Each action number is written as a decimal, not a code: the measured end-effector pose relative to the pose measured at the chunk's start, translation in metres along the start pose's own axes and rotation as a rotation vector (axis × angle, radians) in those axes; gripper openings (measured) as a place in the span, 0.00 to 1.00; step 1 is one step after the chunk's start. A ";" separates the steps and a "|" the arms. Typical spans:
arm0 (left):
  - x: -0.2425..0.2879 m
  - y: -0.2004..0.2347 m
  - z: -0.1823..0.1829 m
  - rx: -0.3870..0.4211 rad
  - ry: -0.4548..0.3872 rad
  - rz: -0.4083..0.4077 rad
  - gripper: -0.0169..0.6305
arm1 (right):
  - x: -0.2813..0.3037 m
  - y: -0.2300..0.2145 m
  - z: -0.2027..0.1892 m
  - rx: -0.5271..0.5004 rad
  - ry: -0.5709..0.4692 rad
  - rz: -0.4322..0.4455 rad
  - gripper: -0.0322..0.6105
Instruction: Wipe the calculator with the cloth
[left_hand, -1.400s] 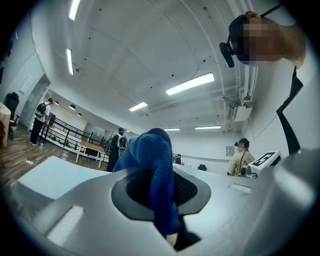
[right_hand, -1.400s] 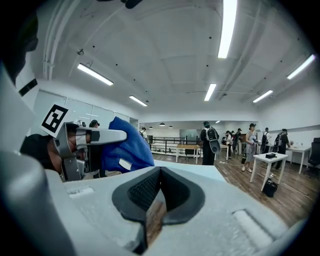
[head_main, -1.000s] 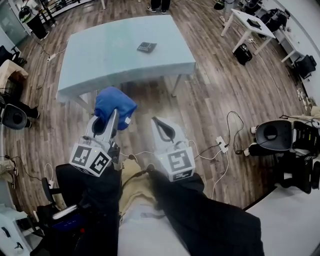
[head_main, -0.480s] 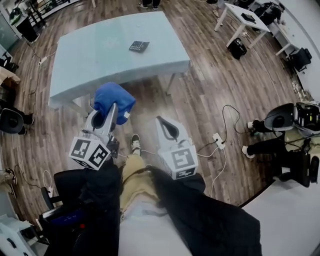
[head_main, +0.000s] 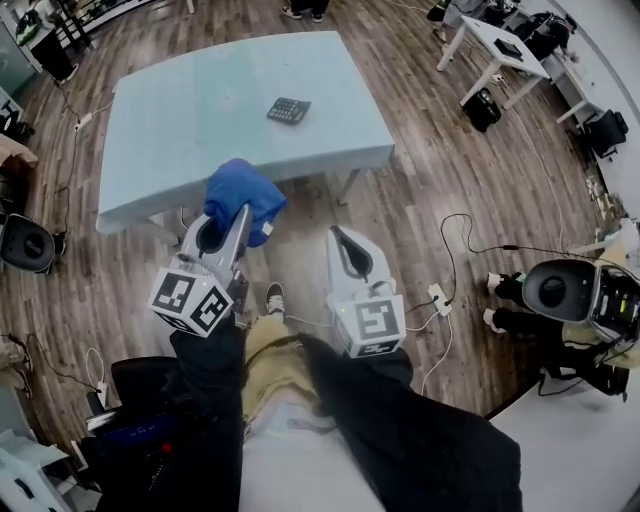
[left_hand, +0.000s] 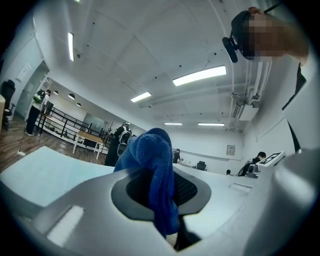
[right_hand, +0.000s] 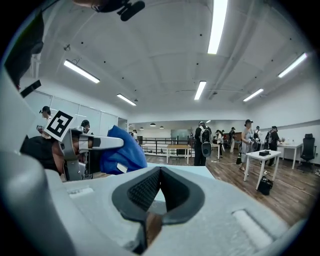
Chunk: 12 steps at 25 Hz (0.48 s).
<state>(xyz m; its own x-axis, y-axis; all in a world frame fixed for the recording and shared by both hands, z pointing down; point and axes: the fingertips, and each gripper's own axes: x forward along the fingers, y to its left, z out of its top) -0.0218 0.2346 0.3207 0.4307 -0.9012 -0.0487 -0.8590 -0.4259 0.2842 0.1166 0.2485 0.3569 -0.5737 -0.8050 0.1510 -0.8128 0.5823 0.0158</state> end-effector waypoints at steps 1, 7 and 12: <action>0.006 0.008 0.002 0.000 0.003 0.000 0.12 | 0.011 -0.001 0.004 0.000 -0.009 -0.001 0.05; 0.037 0.058 0.008 -0.026 0.015 0.007 0.12 | 0.070 -0.001 0.010 -0.018 0.007 0.001 0.05; 0.063 0.087 0.013 -0.050 -0.006 -0.031 0.12 | 0.107 -0.008 0.014 -0.038 0.048 -0.011 0.05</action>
<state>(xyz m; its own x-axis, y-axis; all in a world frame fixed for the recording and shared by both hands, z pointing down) -0.0731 0.1398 0.3303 0.4551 -0.8881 -0.0637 -0.8303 -0.4491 0.3301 0.0603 0.1566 0.3591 -0.5583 -0.8056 0.1981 -0.8142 0.5779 0.0552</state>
